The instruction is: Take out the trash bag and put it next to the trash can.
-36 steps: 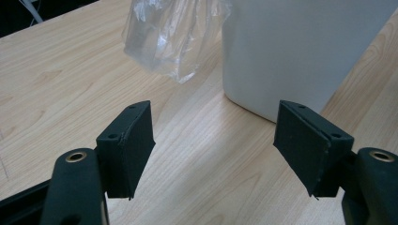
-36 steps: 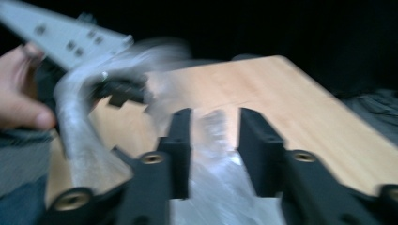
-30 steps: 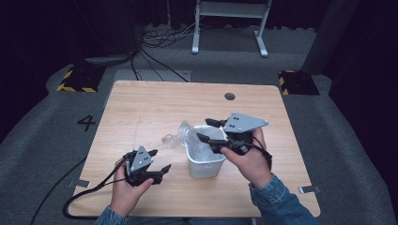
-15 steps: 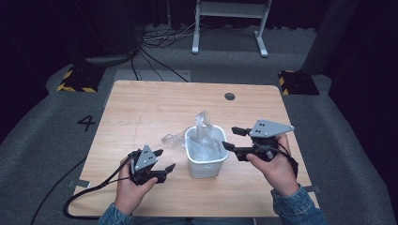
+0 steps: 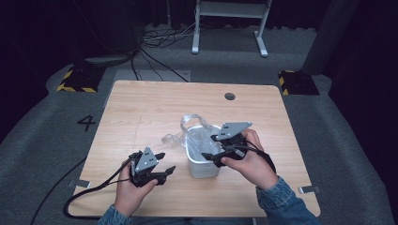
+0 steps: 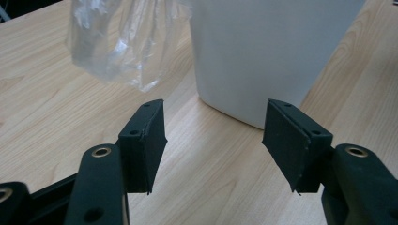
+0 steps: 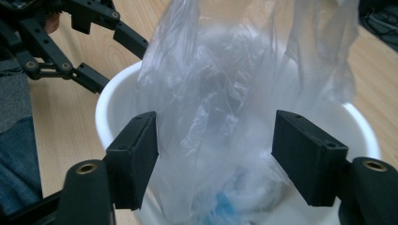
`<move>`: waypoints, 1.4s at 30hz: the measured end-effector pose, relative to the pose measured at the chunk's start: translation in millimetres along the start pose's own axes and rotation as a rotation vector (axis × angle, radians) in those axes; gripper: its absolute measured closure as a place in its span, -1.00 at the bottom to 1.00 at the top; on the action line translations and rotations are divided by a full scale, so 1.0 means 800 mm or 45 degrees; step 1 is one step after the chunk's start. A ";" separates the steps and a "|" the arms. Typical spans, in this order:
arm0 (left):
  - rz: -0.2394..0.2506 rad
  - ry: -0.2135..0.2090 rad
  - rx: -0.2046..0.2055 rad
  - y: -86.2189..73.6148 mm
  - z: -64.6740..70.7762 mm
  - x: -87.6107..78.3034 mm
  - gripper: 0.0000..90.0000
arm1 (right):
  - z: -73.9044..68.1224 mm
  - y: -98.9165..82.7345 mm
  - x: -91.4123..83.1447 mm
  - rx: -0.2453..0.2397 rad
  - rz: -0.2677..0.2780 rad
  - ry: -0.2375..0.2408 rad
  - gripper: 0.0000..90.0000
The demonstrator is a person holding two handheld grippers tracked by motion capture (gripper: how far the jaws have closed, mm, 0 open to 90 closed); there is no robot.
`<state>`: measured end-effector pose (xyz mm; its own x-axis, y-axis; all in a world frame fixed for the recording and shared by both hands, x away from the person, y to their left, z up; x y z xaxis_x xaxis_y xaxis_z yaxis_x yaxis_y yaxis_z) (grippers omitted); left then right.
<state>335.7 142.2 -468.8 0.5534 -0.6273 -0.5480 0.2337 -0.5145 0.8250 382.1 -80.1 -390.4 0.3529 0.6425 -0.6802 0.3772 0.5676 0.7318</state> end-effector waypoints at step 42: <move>0.224 -0.098 0.096 0.032 0.026 -0.012 0.00 | -0.007 0.024 0.022 0.170 -0.159 0.082 1.00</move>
<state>320.1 123.0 -445.5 0.5168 -0.7527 -0.4079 0.0766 -0.4338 0.8977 391.1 -55.2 -388.5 0.2425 0.6050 -0.7584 0.5262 0.5747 0.6268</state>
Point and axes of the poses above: each handheld gripper's, and its own axes: x roughly forward along the jaws, y roughly out of its top, z roughly to its right, the point moved 5 cm from there along x, roughly forward along the jaws, and after that the axes turned 8 degrees about x, right-handed, at the moved point
